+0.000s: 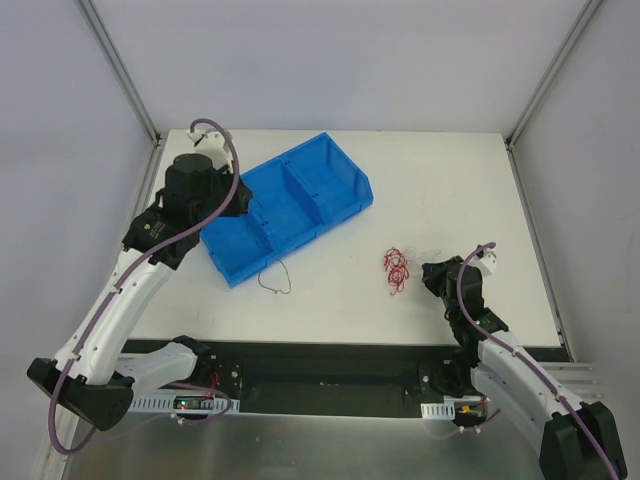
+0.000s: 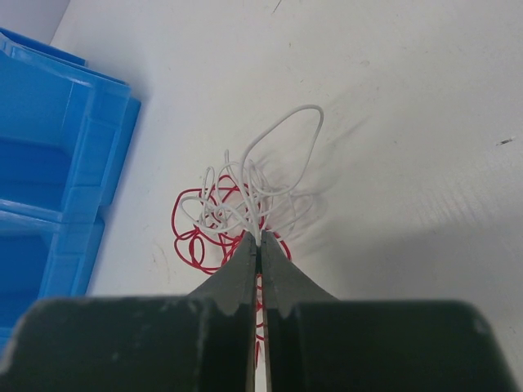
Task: Untangle the cables
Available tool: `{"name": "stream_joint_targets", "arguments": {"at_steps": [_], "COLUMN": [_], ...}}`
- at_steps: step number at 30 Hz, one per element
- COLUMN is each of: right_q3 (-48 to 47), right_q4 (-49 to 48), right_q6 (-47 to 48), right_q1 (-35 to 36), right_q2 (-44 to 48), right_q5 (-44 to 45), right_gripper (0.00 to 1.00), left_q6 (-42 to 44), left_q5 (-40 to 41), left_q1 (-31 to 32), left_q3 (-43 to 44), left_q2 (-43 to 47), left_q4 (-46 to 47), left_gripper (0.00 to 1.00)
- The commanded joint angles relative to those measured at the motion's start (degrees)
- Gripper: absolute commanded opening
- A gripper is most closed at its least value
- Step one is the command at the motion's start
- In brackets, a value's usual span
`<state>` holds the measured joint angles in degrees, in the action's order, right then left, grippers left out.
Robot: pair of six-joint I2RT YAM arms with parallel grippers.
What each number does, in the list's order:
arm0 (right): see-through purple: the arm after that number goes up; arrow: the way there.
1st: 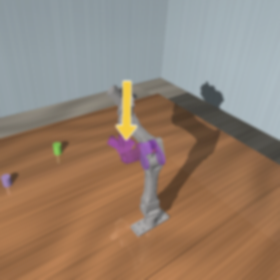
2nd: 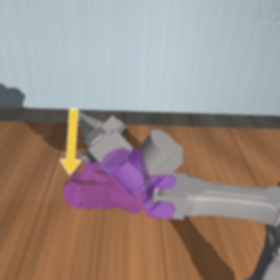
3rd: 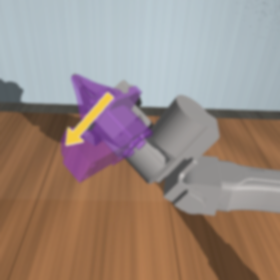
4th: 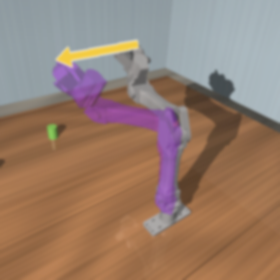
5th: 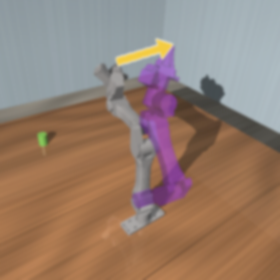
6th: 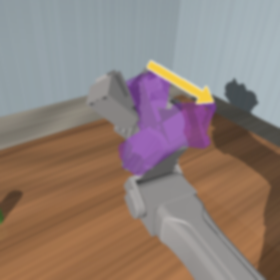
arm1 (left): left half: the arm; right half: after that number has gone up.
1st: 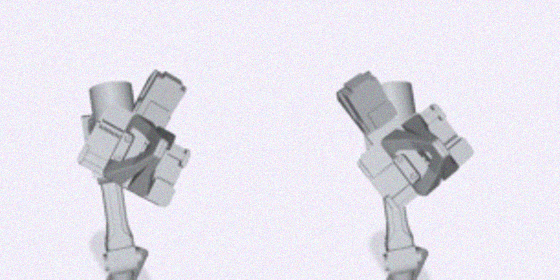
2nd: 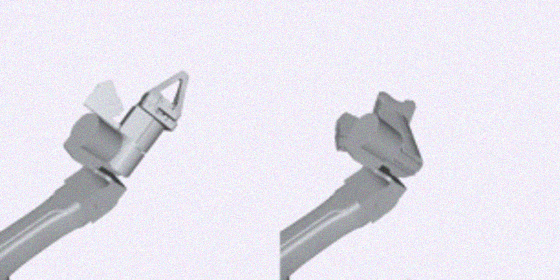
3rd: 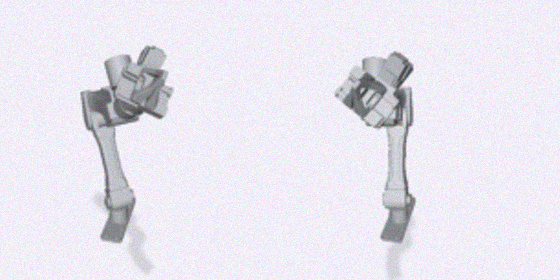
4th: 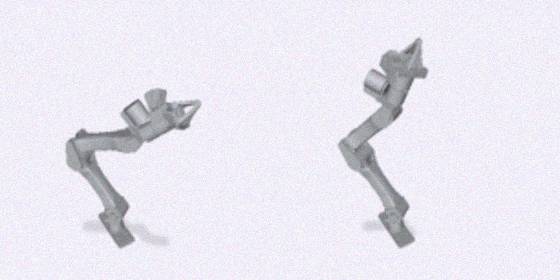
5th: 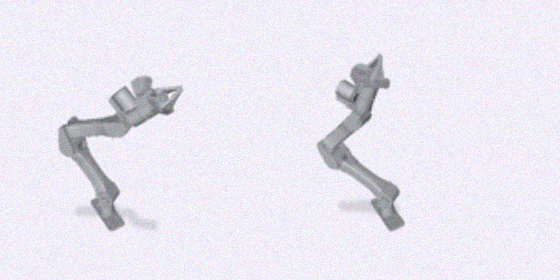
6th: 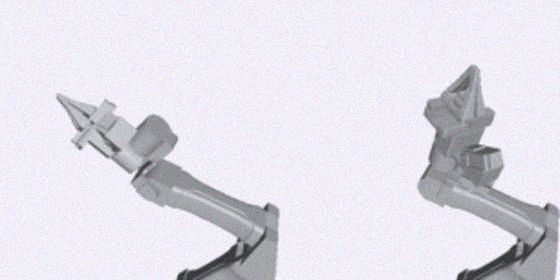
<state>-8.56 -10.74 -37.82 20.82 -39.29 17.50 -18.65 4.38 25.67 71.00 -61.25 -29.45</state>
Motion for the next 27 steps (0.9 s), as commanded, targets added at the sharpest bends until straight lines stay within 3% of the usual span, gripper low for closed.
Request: {"name": "stream_joint_targets", "arguments": {"at_steps": [1, 20, 27], "right_q3": [0.0, -0.5, -0.7], "right_q4": [-2.6, -2.9, -2.9], "right_q6": [0.7, 0.8, 0.8], "right_q1": [-0.3, -0.6, -0.6], "right_q2": [0.0, -1.2, -1.6], "right_q5": [-0.3, -0.8, -0.9], "right_gripper": [0.01, 0.01, 0.01], "left_q6": [4.2, 9.5, 12.3], "left_q5": [-1.5, -2.0, 1.2], "left_q1": [-2.6, -8.5, -9.6], "left_q3": [7.2, 36.7, 34.9], "left_q2": [3.4, -8.1, -8.1], "left_q4": [0.8, -2.6, -3.2], "left_gripper": [0.00, 0.00, 0.00]}}
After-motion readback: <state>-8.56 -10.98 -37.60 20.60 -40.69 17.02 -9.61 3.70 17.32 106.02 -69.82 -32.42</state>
